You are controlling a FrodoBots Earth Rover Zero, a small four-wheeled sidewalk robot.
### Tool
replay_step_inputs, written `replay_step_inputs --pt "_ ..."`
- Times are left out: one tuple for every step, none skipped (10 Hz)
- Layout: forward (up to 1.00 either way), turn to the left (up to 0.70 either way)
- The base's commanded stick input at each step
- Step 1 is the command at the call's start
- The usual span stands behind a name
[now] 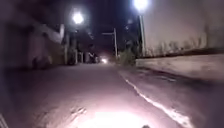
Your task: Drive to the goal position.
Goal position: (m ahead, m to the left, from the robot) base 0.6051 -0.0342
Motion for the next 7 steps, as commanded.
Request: replay_step_inputs --pt "0.70 0.01" --pt "0.70 0.01" --pt "0.70 0.01" --pt "0.00 0.00" --pt "0.00 0.00" --pt "0.00 0.00" --pt "0.00 0.00"
